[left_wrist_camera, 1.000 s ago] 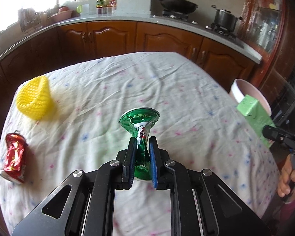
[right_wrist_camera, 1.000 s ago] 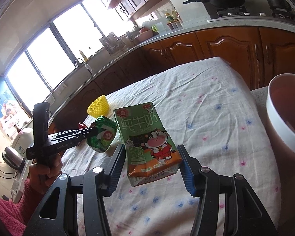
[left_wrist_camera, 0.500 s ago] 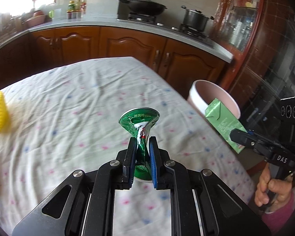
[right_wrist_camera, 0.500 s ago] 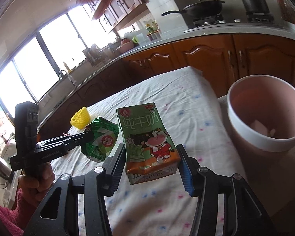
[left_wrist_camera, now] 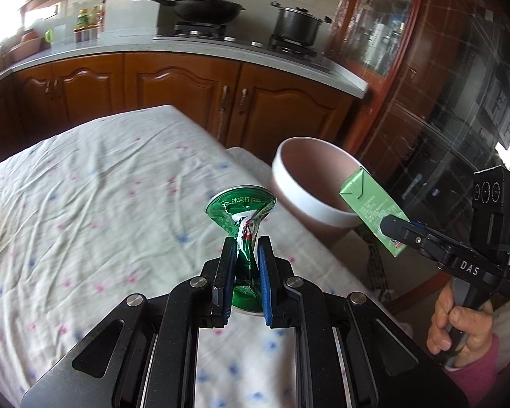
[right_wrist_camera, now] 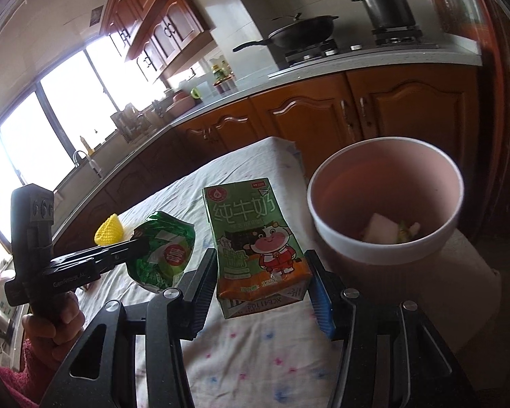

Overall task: Collect trash
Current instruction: 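Carry the milk carton and green can in both tools over the pink bin, then open both tools to drop the carton and can into the bin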

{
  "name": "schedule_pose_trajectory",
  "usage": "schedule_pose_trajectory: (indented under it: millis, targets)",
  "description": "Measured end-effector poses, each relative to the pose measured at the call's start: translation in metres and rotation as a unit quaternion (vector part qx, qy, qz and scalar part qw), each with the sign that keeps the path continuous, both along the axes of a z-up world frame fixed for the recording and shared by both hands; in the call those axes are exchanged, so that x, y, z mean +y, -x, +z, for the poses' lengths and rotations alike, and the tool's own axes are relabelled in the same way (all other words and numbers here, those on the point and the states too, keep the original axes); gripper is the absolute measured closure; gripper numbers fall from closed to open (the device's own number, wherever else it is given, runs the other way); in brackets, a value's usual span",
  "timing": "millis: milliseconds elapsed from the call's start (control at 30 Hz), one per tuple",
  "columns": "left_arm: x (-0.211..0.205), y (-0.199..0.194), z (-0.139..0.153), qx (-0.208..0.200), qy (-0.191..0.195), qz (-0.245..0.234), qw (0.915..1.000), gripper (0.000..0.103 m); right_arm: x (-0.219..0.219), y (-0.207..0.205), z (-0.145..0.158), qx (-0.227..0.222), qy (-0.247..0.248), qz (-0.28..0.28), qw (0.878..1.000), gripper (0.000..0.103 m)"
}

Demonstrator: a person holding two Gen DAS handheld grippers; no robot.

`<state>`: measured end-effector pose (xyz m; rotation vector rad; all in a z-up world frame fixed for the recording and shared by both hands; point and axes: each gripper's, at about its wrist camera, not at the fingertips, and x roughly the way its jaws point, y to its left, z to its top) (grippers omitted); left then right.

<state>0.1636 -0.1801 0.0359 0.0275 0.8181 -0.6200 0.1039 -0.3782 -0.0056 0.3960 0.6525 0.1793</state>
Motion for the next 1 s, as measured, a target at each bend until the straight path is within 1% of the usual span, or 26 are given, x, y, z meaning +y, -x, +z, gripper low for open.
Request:
schedule_pose_trajectory:
  millis: [233,367,467,633,867,1000]
  targets:
    - [-0.035,-0.010,0.007,-0.002,0.001,-0.029,0.9996,0.092,-0.028,0.003,0.003,0.005,0.012,-0.034,0.999,0.052]
    - [-0.056,-0.020,0.010,0.005,0.009,-0.043,0.9990,0.092,-0.043,0.001,0.004,0.007,0.017,-0.051,0.999,0.052]
    - [-0.071,-0.028,0.013,0.008,0.015,-0.052,0.9985,0.092,-0.054,-0.002,0.003,0.012,0.022,-0.065,0.998,0.052]
    - [-0.097,-0.042,0.015,0.015,0.013,-0.066,0.9976,0.092,-0.072,-0.013,0.001,0.020,0.027,-0.084,0.996,0.052]
    - [-0.131,-0.065,0.014,0.030,-0.003,-0.078,0.9965,0.091,-0.090,-0.030,-0.002,0.047,0.042,-0.095,0.994,0.052]
    - [-0.147,-0.073,0.011,0.030,-0.017,-0.085,0.9958,0.091,-0.098,-0.038,-0.003,0.061,0.051,-0.096,0.992,0.052]
